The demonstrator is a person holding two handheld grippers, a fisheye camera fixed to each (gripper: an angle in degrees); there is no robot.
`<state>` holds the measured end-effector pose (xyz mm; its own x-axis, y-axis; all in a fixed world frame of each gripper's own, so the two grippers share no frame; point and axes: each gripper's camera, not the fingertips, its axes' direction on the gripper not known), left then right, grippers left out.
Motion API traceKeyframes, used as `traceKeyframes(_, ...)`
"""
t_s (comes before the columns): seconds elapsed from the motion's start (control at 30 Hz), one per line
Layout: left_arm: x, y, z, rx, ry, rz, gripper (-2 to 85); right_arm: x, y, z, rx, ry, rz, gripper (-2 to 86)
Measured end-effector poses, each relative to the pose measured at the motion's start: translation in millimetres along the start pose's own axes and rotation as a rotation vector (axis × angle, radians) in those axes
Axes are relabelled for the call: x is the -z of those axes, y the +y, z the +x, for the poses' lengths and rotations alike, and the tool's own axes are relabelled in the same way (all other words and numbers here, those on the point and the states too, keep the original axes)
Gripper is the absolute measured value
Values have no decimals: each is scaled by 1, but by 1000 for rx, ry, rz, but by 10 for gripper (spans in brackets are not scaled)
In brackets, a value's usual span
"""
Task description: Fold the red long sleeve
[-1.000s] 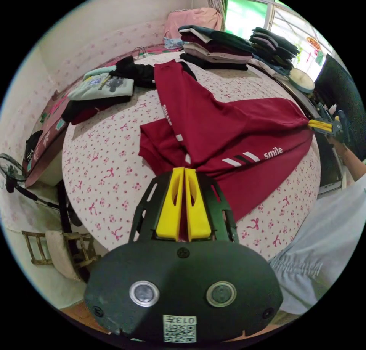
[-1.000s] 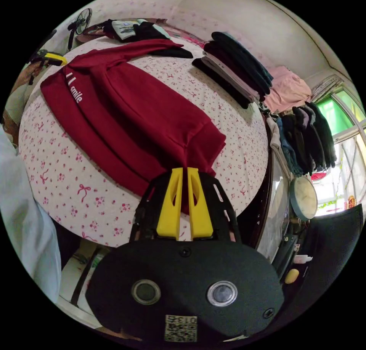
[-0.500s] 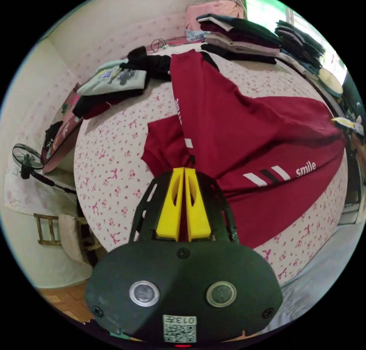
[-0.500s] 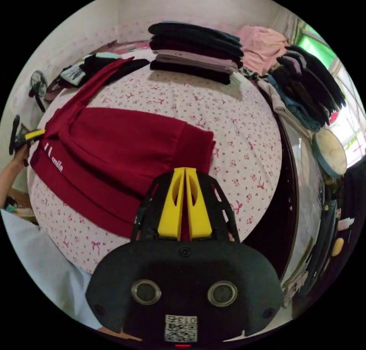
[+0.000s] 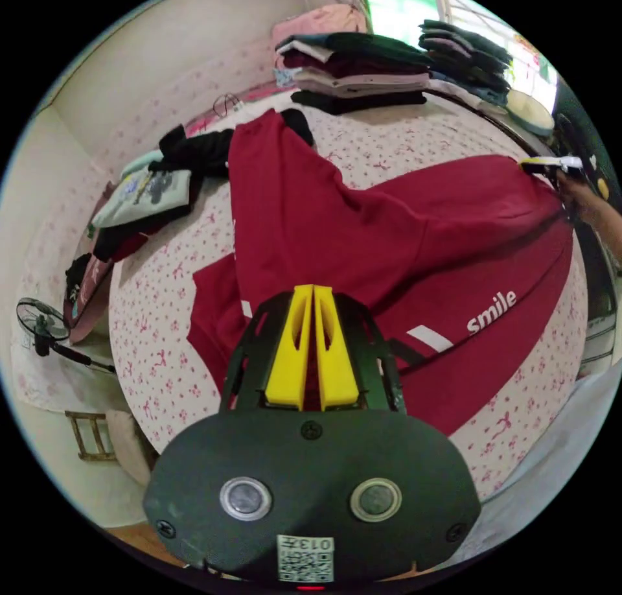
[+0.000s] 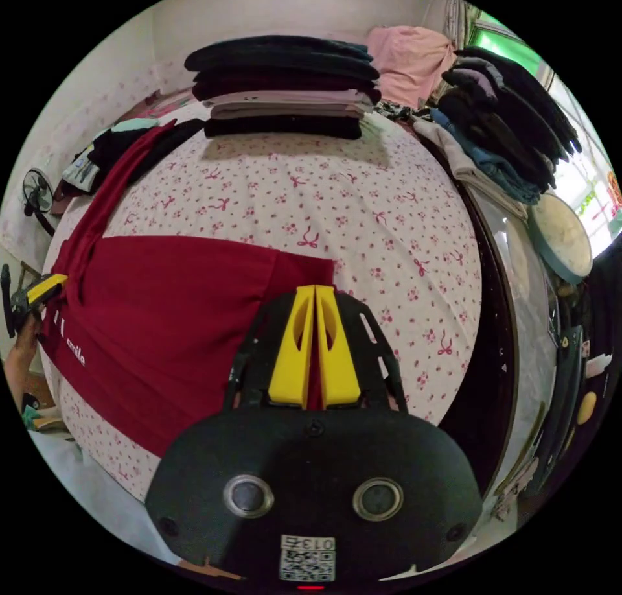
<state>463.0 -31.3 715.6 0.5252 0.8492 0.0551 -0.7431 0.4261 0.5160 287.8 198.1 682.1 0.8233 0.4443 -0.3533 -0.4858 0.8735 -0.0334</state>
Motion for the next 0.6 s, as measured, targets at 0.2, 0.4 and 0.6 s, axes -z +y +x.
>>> traceKeyframes(0.2, -6, 10, 2, -7, -43, 8, -3, 21, -8, 18, -31, -25, 61, 0)
traceKeyframes(0.4, 5, 27, 19, -38, -84, 101, -3, 76, 22, -17, 21, -43, 273, 0)
traceKeyframes(0.6, -32, 41, 29, -33, -110, 40, -3, 34, 43, -58, 50, 79, 93, -1)
